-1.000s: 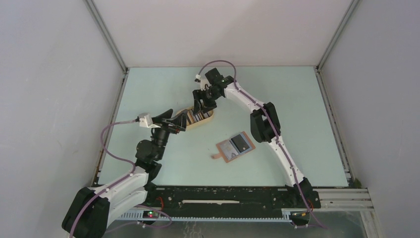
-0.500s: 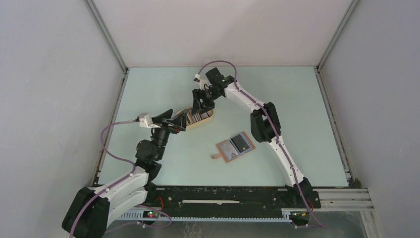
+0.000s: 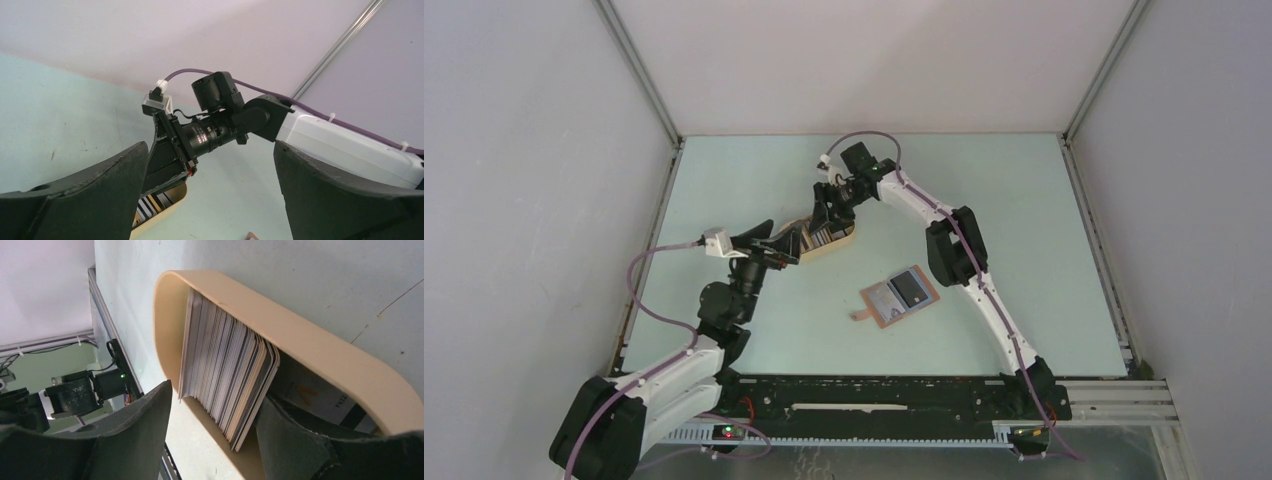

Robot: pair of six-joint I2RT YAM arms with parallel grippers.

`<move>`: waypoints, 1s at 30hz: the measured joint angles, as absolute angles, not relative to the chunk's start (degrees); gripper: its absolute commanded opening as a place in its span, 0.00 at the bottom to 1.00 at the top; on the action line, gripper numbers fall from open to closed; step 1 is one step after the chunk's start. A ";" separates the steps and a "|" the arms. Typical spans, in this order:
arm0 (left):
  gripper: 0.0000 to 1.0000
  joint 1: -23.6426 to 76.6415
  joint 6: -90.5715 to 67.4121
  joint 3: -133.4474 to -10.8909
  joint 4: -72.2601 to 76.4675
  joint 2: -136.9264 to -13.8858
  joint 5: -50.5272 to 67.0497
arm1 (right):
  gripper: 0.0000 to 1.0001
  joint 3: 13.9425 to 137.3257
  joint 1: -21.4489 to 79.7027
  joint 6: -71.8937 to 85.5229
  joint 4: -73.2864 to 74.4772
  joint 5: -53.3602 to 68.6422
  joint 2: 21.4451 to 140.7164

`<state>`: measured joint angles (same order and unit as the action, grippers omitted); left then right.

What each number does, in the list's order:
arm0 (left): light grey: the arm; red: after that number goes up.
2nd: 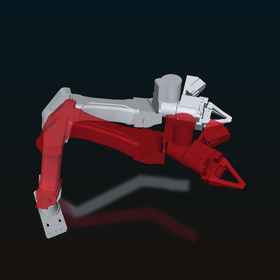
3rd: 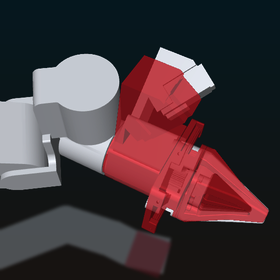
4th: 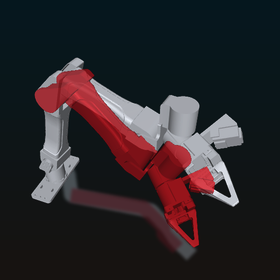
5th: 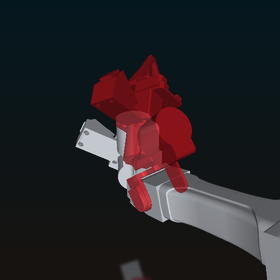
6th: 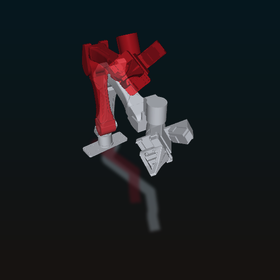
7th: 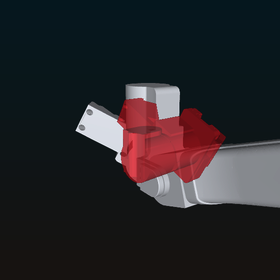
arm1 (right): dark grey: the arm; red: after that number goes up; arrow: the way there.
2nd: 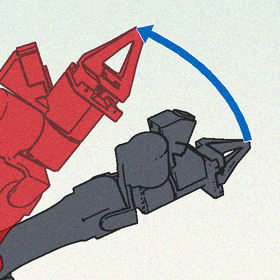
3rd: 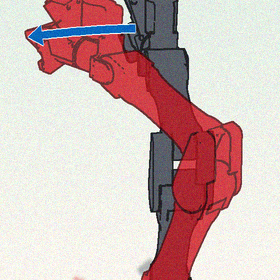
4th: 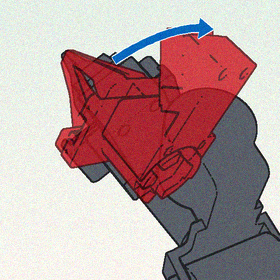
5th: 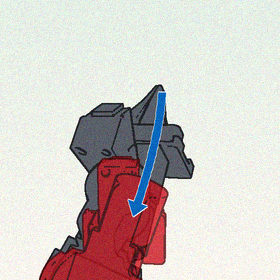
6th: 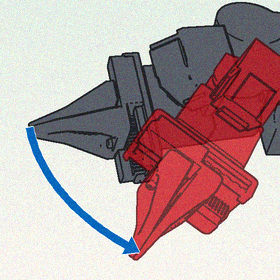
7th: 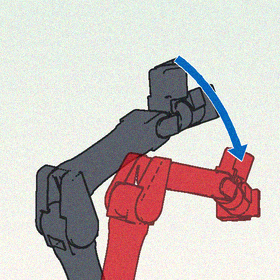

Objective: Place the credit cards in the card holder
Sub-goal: Pick up the credit card from the storage box.

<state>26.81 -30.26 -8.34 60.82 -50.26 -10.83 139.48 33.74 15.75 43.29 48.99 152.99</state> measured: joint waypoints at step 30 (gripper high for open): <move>1.00 26.81 -30.61 -8.34 60.82 -50.26 -10.83 | 0.60 139.48 32.21 18.04 42.17 53.30 154.50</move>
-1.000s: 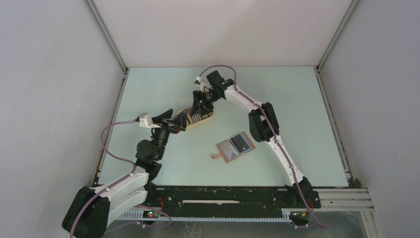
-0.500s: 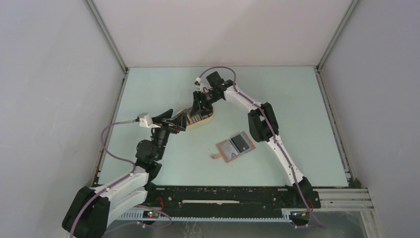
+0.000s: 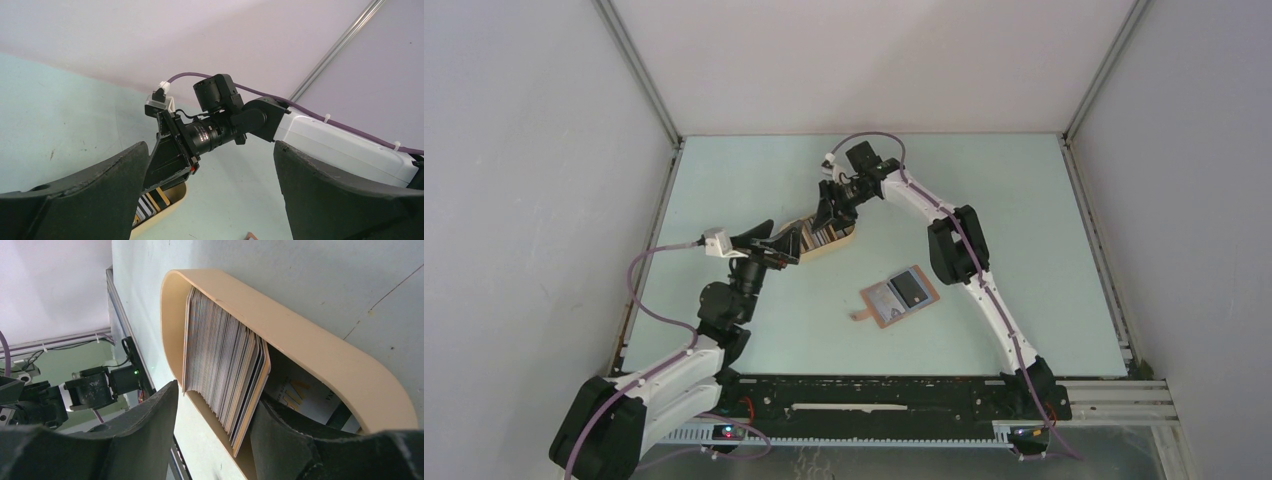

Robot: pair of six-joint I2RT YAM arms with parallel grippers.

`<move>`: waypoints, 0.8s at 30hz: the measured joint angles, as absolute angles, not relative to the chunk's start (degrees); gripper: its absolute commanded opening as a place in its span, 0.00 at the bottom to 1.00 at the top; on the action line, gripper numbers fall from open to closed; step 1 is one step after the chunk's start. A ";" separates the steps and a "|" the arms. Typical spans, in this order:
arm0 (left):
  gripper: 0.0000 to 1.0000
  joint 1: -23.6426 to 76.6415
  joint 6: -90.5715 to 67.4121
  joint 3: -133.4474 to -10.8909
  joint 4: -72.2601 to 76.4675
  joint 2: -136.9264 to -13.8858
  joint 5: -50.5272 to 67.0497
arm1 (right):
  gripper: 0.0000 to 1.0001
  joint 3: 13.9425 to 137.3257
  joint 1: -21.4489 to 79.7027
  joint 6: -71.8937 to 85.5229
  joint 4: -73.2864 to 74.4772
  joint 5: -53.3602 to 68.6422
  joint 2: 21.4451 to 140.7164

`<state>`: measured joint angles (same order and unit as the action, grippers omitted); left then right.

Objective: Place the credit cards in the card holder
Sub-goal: Pick up the credit card from the storage box.

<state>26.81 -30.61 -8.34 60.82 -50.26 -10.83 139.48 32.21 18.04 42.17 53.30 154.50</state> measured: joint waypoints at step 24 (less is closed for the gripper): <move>1.00 26.81 -30.61 -8.34 60.82 -50.26 -10.83 | 0.58 137.19 29.93 15.46 44.07 51.24 151.17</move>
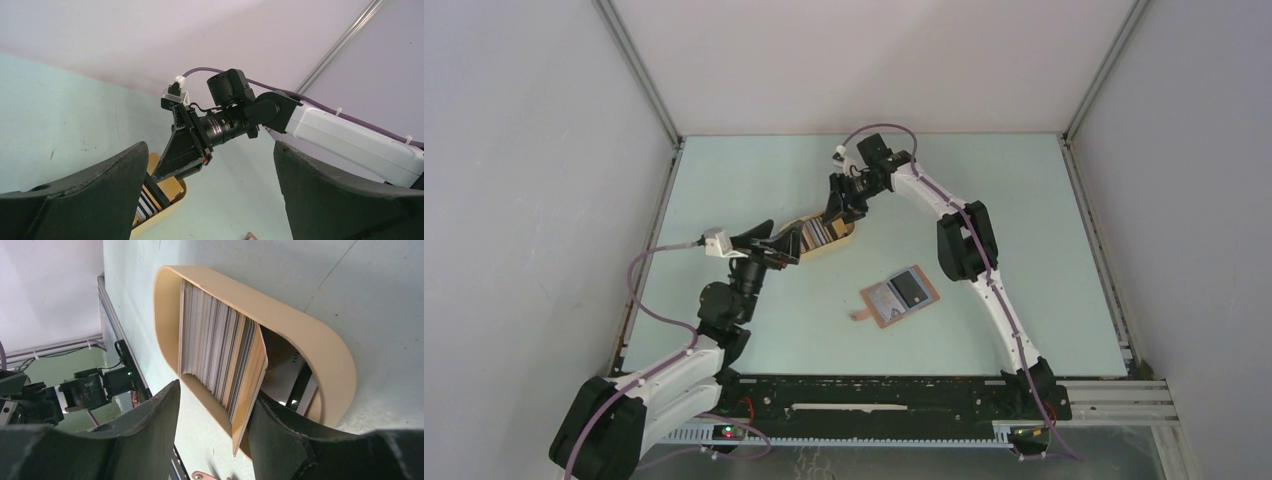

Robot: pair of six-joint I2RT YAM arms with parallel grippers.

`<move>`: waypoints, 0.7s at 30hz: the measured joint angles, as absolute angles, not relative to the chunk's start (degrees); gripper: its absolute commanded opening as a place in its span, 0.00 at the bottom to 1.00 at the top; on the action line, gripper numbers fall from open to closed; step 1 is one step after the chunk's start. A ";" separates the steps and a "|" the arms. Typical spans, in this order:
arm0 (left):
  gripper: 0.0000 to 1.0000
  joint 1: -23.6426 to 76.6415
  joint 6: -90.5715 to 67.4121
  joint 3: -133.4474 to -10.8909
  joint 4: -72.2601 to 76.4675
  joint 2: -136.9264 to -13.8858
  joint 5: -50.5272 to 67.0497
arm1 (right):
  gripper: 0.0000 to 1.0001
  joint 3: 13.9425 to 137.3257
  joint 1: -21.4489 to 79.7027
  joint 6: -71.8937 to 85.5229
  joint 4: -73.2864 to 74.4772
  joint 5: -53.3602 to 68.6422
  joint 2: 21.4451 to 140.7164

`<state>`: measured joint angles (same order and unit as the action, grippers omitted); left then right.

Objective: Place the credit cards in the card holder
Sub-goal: Pick up the credit card from the storage box.

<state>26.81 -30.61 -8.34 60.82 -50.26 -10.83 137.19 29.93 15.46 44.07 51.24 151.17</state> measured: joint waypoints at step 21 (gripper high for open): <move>1.00 26.81 -30.61 -8.34 60.82 -50.26 -10.85 | 0.43 137.14 29.71 13.10 46.11 46.26 151.17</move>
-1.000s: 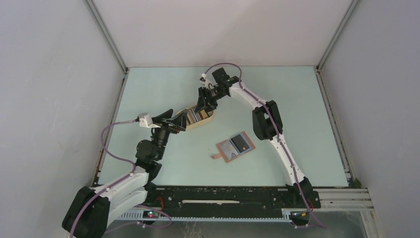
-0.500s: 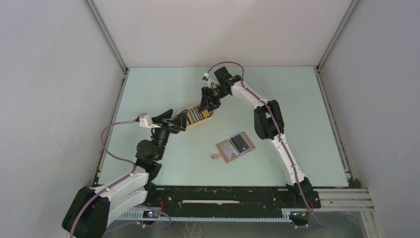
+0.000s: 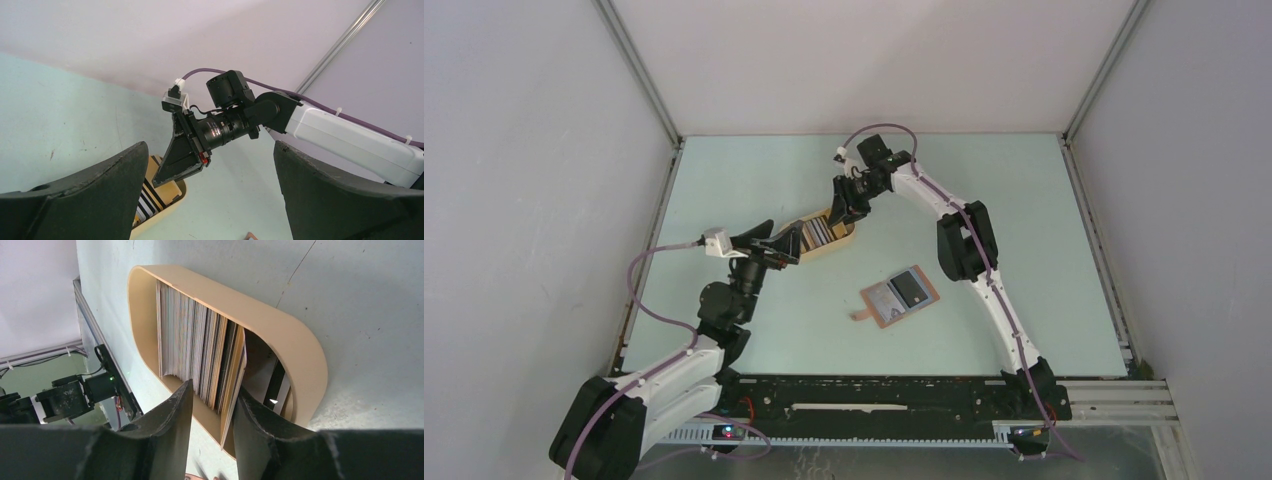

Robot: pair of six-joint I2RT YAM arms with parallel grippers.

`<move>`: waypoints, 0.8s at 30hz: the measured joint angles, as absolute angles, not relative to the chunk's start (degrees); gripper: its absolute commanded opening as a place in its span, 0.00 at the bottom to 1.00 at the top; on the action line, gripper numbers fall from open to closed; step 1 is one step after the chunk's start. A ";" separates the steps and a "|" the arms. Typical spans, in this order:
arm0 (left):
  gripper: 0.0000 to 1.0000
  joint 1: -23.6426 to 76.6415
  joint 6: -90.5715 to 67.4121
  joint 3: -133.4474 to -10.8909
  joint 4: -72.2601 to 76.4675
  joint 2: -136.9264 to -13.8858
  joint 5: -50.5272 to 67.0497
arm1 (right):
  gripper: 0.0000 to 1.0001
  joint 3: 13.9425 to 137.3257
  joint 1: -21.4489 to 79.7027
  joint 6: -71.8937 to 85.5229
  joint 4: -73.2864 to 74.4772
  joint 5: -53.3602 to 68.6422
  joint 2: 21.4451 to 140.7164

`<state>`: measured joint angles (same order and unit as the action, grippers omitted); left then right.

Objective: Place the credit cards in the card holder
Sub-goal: Pick up the credit card from the storage box.

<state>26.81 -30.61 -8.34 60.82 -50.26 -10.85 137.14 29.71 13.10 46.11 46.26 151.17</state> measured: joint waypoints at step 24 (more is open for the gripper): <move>1.00 26.81 -30.61 -8.34 60.82 -50.26 -10.85 | 0.46 135.68 27.55 13.82 45.91 49.65 150.52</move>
<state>26.81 -30.61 -8.34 60.82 -50.26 -10.85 135.68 27.55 13.82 45.91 49.65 150.52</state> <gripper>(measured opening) 0.996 0.459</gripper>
